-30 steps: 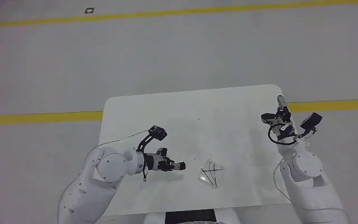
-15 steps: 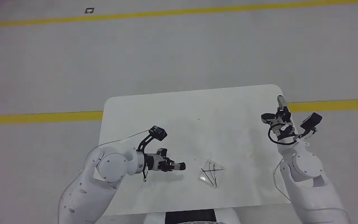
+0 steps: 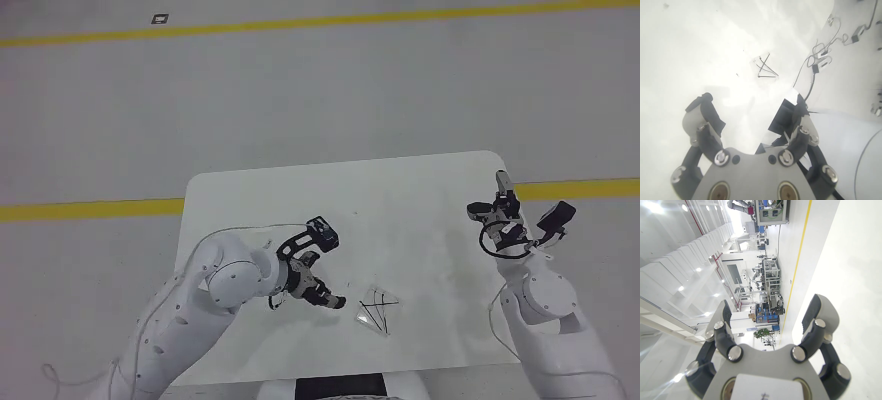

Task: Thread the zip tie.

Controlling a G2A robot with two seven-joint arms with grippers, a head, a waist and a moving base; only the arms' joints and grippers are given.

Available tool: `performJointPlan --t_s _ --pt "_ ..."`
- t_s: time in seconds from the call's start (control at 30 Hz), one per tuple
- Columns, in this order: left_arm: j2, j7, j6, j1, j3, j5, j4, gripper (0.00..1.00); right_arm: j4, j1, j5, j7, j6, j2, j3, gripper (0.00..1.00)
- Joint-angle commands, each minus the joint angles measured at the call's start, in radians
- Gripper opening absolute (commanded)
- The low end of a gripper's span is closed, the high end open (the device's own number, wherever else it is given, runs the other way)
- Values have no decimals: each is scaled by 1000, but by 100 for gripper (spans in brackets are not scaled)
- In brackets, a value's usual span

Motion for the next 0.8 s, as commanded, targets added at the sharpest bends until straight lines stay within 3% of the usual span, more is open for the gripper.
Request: performJointPlan --t_s 0.0,0.07,0.13,0.27,0.33,0.37,0.77 --pt "-11 -9 -27 -62 65 2 31 100 0 0 0 0 0 0 0 100" --pt "-25 -27 -57 -124 130 15 65 100 0 0 0 0 0 0 0 100" --pt "-40 -30 -52 -178 186 22 103 100 0 0 0 0 0 0 0 100" --pt "-70 -33 -62 -256 283 2 151 100 0 0 0 0 0 0 0 100" --pt "-81 -30 -60 -282 310 -22 173 100 0 0 0 0 0 0 0 100" --pt "-85 -24 -46 -291 317 -28 183 100 0 0 0 0 0 0 0 100" --pt "-85 -24 -46 -291 317 -28 183 100 0 0 0 0 0 0 0 100"
